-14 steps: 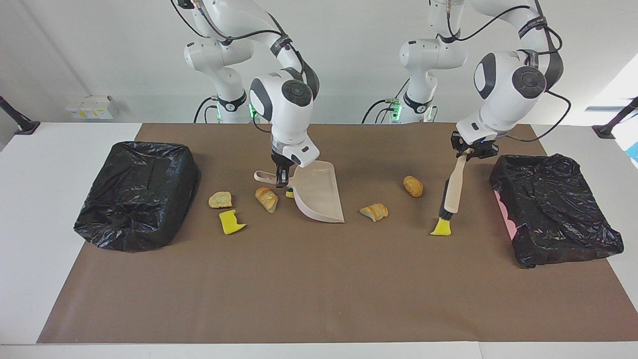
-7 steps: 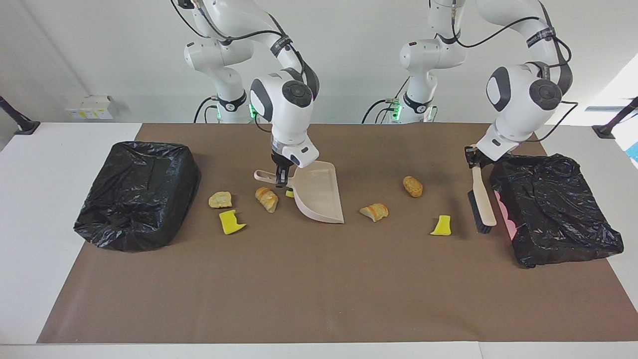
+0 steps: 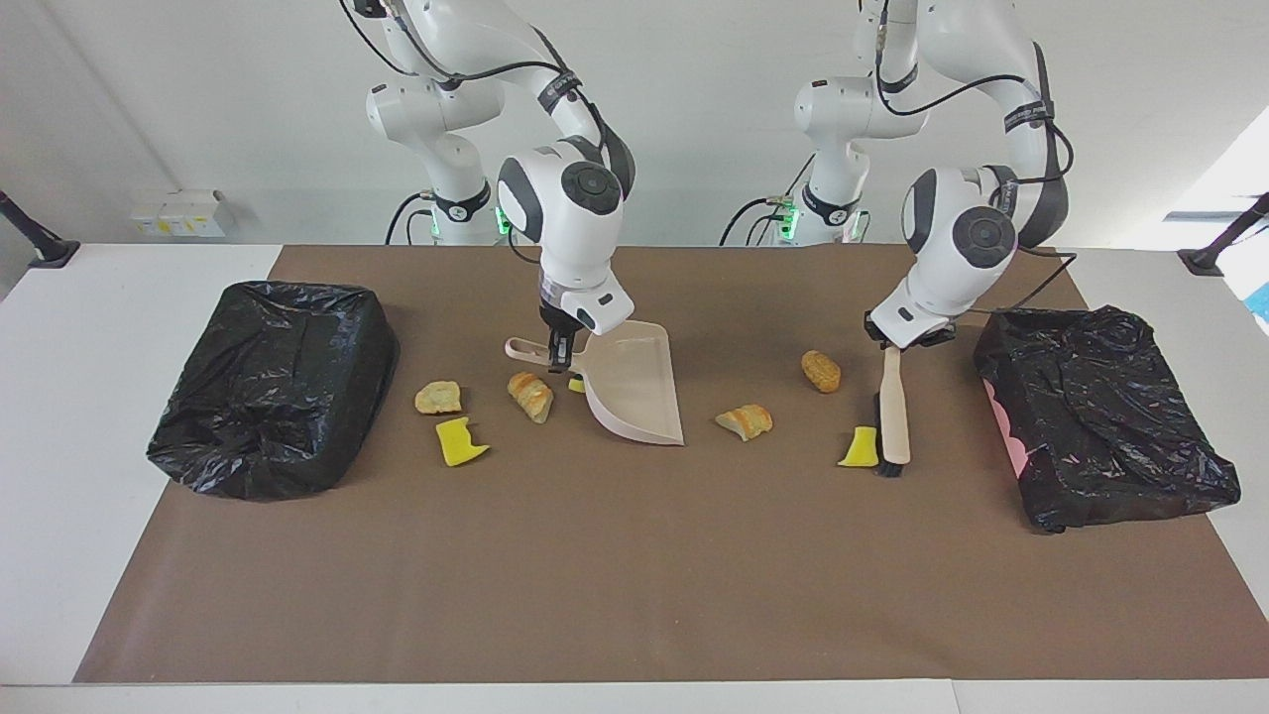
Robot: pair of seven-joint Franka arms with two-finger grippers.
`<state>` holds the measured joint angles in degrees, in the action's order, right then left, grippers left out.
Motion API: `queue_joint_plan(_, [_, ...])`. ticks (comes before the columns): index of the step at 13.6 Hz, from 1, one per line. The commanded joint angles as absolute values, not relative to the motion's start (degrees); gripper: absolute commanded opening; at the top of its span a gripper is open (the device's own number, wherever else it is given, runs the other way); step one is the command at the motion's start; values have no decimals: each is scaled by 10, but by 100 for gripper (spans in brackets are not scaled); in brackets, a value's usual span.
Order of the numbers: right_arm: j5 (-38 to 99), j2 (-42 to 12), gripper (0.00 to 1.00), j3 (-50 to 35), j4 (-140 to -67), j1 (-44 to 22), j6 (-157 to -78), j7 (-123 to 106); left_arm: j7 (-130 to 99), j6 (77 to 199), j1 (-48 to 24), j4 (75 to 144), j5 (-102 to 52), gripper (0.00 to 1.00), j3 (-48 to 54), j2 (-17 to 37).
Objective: Sweep and dump trash in bin
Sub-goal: 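Sweep debris into the dustpan with the left gripper's brush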
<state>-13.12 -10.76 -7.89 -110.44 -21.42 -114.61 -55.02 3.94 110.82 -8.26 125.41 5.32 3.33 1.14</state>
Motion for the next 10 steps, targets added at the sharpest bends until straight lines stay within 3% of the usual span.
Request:
queue_joint_plan(1, [-143, -94, 0, -82, -1124, -213, -1162, -530, 29, 1109, -141, 1295, 51, 0, 28, -28])
queue_joint_plan(10, [-143, -96, 0, -82, -1127, -213, -1164, -514, -6, 1115, -326, 1329, -86, 0, 28, -66])
